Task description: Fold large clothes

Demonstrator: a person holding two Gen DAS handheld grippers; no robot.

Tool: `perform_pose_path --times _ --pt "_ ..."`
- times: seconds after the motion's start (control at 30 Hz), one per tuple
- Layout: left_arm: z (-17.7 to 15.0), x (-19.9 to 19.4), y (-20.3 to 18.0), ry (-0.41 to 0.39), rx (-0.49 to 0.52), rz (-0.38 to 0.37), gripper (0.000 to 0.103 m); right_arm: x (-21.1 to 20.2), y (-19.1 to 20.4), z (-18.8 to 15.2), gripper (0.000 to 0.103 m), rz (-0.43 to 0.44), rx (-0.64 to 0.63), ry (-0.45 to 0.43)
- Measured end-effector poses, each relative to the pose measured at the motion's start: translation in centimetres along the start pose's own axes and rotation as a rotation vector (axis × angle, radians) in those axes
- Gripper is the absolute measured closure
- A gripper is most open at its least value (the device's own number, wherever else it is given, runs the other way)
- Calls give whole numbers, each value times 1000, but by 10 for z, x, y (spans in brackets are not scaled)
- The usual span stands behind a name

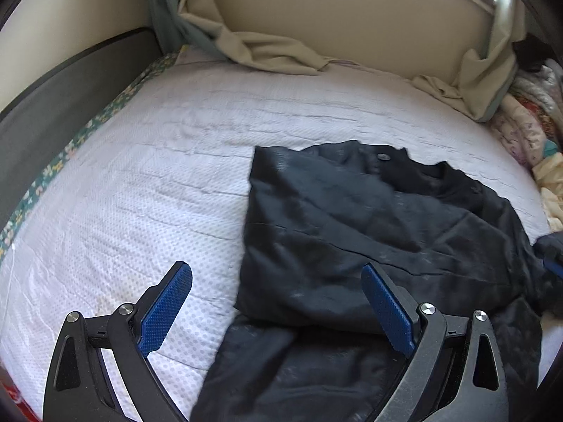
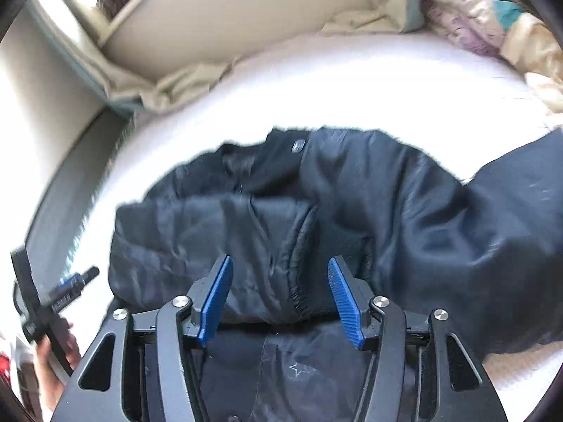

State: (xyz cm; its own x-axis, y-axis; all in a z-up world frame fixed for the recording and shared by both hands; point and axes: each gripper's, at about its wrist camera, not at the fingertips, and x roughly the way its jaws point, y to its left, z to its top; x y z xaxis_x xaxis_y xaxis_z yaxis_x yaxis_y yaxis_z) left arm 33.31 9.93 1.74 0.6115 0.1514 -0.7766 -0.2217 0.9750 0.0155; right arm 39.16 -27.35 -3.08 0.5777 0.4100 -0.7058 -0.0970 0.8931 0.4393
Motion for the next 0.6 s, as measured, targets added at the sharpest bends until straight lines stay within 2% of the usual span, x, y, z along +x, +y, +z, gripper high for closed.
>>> perform_pose_path --times 0.13,0.33,0.4,0.5,0.6 --pt "-6 -1 -3 13 28 -21 4 -25 -26 4 44 -28 81 -51" --pt "-8 -11 -21 6 42 -70 3 -71 -80 0 41 -166 214 -112" --pt "-7 -17 -22 -5 43 -86 3 -94 -109 -6 41 -210 301 -140" --pt "-6 -21 -21 -11 33 -99 3 -122 -154 -20 41 -229 434 -185" --pt "-7 -22 -19 -8 22 -104 3 -150 -208 -45 41 -291 621 -245"
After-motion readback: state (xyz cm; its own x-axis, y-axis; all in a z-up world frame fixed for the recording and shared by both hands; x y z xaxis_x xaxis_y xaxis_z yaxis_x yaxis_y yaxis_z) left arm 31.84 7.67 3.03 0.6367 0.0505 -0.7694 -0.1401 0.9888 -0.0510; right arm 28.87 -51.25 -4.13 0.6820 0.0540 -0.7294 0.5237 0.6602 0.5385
